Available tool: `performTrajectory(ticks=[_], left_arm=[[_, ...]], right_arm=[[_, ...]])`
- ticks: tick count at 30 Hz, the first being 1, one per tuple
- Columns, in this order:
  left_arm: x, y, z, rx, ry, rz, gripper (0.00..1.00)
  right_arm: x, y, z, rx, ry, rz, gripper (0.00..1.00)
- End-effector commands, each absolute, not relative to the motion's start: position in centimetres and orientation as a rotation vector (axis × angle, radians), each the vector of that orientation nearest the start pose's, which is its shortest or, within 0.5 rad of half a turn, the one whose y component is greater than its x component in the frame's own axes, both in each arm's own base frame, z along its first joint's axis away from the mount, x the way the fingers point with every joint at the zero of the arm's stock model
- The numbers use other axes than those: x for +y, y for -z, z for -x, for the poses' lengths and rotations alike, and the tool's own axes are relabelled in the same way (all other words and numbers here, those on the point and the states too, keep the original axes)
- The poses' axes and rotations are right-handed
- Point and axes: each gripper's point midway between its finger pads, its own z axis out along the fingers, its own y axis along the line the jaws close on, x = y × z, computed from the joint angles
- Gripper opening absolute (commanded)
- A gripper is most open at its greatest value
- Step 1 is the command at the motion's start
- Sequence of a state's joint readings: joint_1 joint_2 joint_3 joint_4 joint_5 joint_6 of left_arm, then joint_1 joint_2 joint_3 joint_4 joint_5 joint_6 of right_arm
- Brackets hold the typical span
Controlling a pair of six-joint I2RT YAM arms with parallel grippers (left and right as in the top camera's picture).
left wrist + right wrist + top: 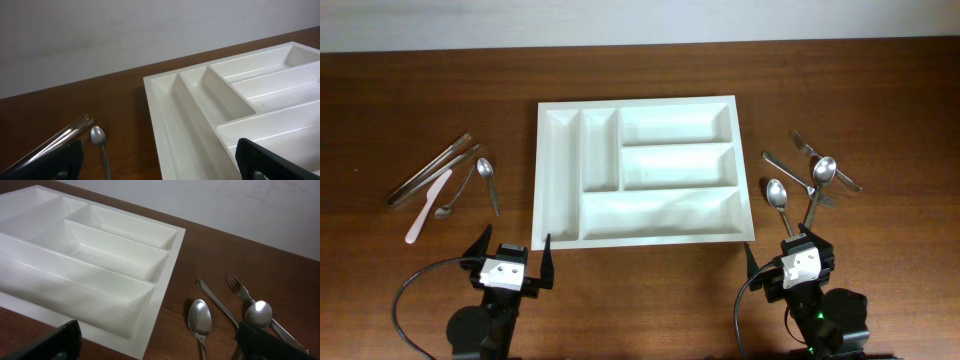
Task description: Pack container
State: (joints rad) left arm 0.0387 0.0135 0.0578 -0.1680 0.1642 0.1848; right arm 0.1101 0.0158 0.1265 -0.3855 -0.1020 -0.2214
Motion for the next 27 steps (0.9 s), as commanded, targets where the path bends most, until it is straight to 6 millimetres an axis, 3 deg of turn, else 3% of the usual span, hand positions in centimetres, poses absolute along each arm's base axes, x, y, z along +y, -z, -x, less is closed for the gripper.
performTrajectory(ticks=[1,24,27], left_arm=[[-1.7,-15.7,-24.1,1.674,-0.025,-0.230,0.99],[-1.7,-15.7,-24.1,1.674,-0.025,-0.230,0.99],[-1.7,-15.7,-24.1,1.674,-0.025,-0.230,0.99]], right_arm=[[4.0,-13.5,-22.6,1.803,-0.001,0.370,0.99],[4.0,-13.6,-22.6,1.803,0.000,0.370,0.99],[3.5,-14.7,-23.0,1.761,0.033,0.341,0.99]])
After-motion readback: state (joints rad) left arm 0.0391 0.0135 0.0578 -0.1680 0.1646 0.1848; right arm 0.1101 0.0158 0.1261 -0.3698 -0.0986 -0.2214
